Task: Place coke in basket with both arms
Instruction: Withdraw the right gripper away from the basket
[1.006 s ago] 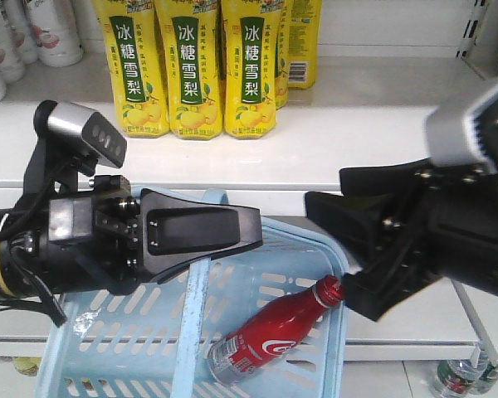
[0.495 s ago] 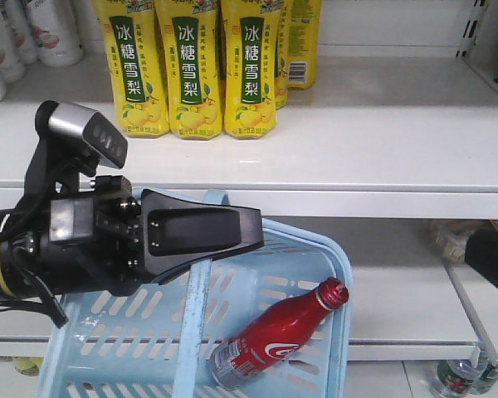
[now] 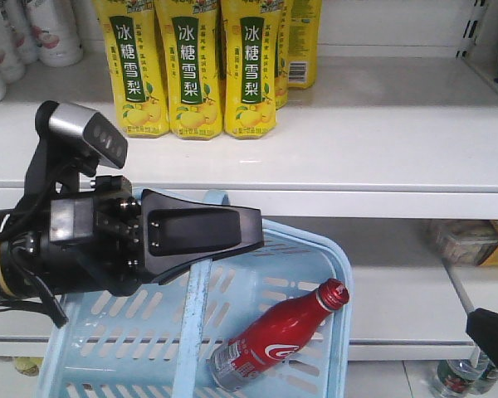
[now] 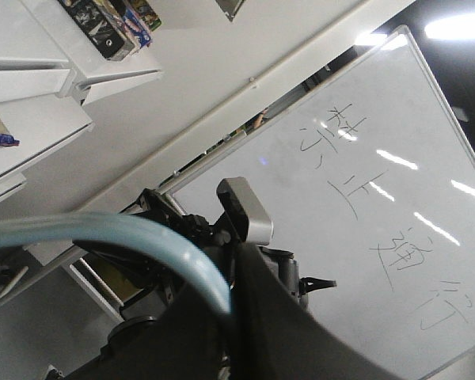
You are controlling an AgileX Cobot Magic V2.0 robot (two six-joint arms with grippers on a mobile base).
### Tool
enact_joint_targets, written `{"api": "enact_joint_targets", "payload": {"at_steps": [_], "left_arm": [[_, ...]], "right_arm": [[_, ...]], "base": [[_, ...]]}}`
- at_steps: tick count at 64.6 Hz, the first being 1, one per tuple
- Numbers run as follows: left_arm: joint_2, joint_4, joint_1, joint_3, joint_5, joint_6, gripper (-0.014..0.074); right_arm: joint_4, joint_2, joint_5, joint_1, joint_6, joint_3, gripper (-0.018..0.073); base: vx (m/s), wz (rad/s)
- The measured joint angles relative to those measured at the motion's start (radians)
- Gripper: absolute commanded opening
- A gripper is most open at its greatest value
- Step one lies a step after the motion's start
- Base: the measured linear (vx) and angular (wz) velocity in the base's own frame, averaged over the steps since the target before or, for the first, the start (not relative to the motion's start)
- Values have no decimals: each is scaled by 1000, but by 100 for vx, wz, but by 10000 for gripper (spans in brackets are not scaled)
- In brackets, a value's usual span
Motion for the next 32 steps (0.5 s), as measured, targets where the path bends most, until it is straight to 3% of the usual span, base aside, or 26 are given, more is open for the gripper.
{"api": "enact_joint_targets", "payload": {"at_steps": [32], "left_arm": [[0,0,0,0,0,0,-6]], "right_arm": [[-15,0,-7,0,19,12,-2]], "base": [[0,0]]}}
